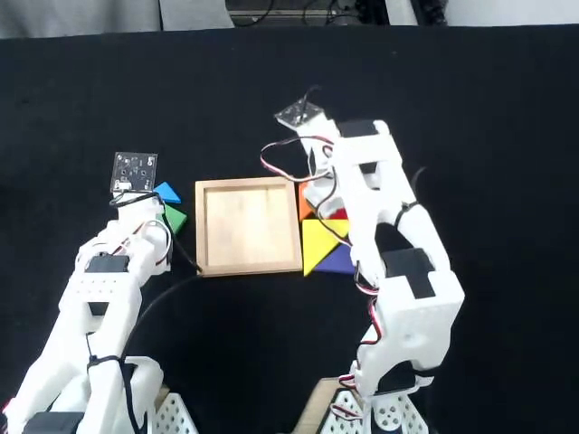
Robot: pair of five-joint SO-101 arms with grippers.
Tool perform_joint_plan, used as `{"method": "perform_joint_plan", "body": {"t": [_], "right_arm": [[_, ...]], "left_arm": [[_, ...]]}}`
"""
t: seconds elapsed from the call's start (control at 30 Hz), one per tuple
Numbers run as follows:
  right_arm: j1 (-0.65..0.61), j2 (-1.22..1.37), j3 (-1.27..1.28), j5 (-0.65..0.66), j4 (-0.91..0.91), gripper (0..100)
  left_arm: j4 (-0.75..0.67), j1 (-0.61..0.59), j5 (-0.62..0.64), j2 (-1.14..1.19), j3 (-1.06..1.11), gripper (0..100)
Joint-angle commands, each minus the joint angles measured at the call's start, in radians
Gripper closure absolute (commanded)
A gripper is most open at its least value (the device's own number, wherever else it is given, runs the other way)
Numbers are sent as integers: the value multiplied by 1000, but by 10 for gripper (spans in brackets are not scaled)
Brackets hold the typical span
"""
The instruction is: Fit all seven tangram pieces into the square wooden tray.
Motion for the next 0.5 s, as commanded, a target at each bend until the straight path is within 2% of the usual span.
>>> {"method": "perform_joint_plan", "body": {"t": [0.0,0.17,0.47], "right_arm": [[0,-7,18,9,-74,490],[0,-7,62,14,-153,490],[0,-7,124,18,-161,490]], "left_arm": [[-20,12,-5,-9,-12,970],[-20,12,-5,-11,-10,970],[-20,8,-5,-11,-8,970]]}}
